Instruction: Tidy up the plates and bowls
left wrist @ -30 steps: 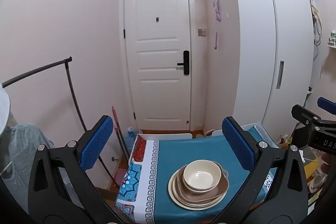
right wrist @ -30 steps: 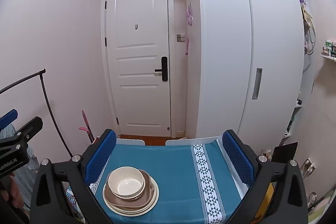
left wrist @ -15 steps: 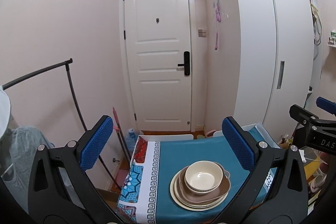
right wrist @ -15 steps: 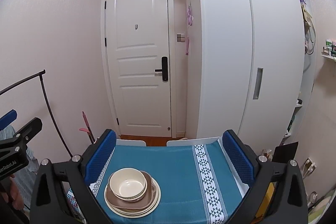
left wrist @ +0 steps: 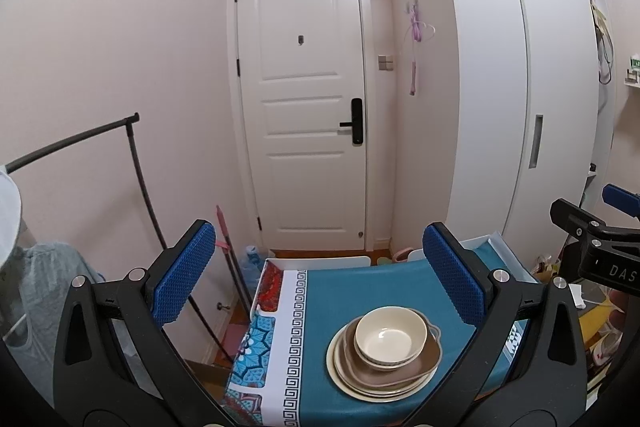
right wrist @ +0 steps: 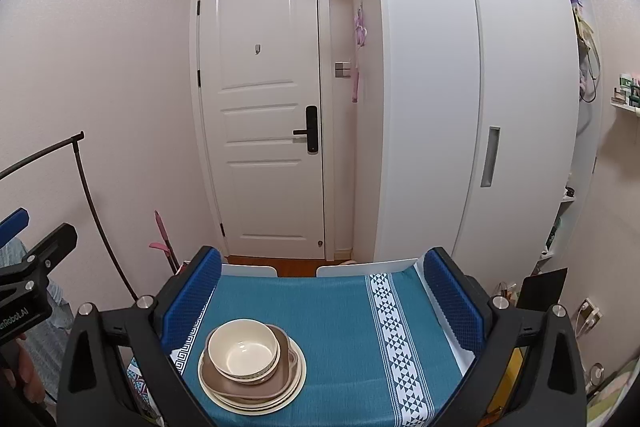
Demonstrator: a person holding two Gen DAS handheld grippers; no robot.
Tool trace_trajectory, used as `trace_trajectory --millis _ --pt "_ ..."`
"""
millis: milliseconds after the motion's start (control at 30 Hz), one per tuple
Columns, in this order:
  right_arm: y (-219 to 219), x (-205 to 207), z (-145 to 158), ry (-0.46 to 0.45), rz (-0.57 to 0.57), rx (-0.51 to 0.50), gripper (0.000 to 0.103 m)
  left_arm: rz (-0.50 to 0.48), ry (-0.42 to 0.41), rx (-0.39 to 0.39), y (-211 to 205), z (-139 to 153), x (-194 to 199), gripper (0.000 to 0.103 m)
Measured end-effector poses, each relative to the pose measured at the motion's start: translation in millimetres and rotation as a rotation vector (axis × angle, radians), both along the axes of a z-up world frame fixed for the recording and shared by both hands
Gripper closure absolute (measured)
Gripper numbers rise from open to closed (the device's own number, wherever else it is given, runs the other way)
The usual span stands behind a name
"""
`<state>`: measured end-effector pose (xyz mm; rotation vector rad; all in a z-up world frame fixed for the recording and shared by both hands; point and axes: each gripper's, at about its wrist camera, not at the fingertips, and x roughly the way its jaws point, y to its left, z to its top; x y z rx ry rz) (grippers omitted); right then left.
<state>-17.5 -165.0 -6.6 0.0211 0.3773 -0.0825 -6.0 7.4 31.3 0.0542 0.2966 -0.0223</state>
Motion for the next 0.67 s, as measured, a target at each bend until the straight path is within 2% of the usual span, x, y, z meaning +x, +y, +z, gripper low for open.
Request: trace_trajectory --millis 667 --pt "2.0 5.1 -3.1 0.019 -0.005 0.004 0.002 0.016 -0.017 0.019 5.9 -5.7 9.1 0.000"
